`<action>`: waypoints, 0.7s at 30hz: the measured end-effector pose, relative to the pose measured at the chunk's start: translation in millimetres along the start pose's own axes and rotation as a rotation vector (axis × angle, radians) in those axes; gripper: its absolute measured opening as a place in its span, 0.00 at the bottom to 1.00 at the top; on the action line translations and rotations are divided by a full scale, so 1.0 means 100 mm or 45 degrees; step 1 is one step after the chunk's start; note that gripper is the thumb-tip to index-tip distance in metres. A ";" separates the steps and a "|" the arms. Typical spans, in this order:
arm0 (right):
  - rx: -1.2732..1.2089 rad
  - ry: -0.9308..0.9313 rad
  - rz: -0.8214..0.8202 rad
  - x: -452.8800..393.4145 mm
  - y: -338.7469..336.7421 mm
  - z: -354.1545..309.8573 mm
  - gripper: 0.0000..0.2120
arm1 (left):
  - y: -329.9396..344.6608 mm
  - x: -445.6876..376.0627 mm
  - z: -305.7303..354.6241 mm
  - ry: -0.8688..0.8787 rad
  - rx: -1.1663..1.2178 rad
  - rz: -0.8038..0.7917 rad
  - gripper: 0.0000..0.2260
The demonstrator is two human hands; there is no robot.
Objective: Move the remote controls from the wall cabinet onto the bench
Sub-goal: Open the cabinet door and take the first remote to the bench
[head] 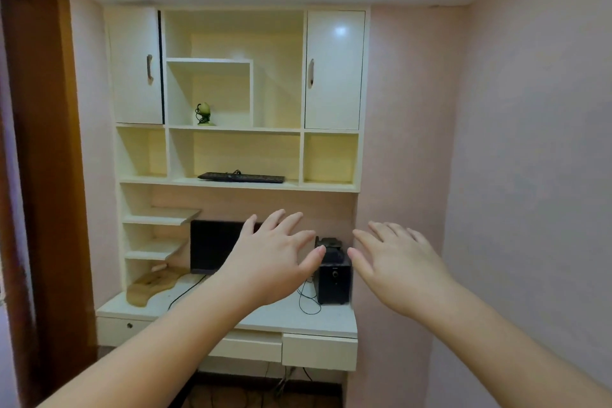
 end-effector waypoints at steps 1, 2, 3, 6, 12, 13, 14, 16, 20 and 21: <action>0.006 -0.005 0.012 -0.07 0.03 0.06 0.25 | 0.04 -0.12 0.01 -0.003 0.002 0.008 0.26; 0.009 -0.008 0.023 -0.16 0.06 0.12 0.25 | 0.08 -0.23 0.03 -0.006 -0.001 0.014 0.26; 0.010 -0.007 0.035 -0.24 0.10 0.19 0.25 | 0.12 -0.35 0.05 -0.011 -0.010 0.018 0.26; 0.000 0.007 0.081 -0.51 0.21 0.40 0.25 | 0.25 -0.69 0.11 -0.018 -0.043 0.027 0.26; -0.007 0.012 0.080 -1.05 0.46 0.68 0.25 | 0.44 -1.27 0.09 -0.065 -0.053 0.007 0.26; -0.004 0.027 0.083 -1.13 0.51 0.70 0.25 | 0.46 -1.33 0.07 -0.076 -0.052 0.003 0.26; -0.006 0.042 0.081 -1.21 0.55 0.72 0.25 | 0.49 -1.39 0.06 -0.086 -0.052 -0.001 0.26; -0.028 0.057 0.061 -1.35 0.64 0.73 0.25 | 0.55 -1.49 0.02 -0.097 -0.056 -0.015 0.26; -0.056 0.020 0.034 -1.59 0.83 0.64 0.25 | 0.68 -1.68 -0.12 -0.105 -0.062 -0.029 0.26; -0.058 0.009 0.038 -1.65 0.87 0.60 0.25 | 0.71 -1.73 -0.17 -0.110 -0.058 -0.028 0.26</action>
Point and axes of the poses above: each hand's wrist, its own x-axis away from the middle knuckle, its own y-axis out of the palm, z = x × y, the point moved 4 cm from there along -x, towards the middle knuckle, and after that the axes turned 14 degrees about y, right-handed, at the moved point
